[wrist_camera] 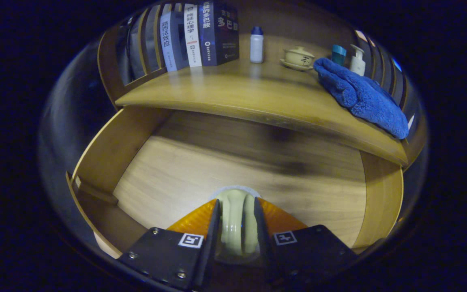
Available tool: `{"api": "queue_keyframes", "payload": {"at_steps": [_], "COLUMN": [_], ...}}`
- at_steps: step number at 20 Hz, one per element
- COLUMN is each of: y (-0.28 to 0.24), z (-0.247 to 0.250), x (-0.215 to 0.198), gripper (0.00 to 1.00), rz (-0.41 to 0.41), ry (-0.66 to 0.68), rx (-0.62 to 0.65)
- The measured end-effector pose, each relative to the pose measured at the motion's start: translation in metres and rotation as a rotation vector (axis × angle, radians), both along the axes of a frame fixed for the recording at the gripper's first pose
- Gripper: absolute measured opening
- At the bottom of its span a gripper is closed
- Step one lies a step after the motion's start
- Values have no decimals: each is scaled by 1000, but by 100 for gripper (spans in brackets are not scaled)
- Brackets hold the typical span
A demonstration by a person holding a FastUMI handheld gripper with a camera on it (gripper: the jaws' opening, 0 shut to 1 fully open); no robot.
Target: Pull open the drawer, take out the items inside it, and place them on the countertop above the cabinet.
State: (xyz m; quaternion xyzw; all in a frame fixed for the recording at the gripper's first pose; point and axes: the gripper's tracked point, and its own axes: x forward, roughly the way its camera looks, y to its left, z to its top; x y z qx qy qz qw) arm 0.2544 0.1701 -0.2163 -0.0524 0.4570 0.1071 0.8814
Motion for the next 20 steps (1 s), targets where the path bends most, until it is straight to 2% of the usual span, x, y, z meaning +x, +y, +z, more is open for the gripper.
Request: {"api": "queue_keyframes", "payload": {"at_steps": [1, 3, 6, 8, 11, 20], "y": [0, 0, 1, 5, 6, 11], "z": [7, 0, 5, 7, 21, 110], "x": [1, 4, 3, 5, 8, 20], "gripper": [48, 23, 23, 16, 16, 16], "rz": [-3, -20, -43, -62, -79, -62], "ry": [-16, -11, -35, -39, -77, -301], "rx": [-1, 12, 20, 70, 102, 130]}}
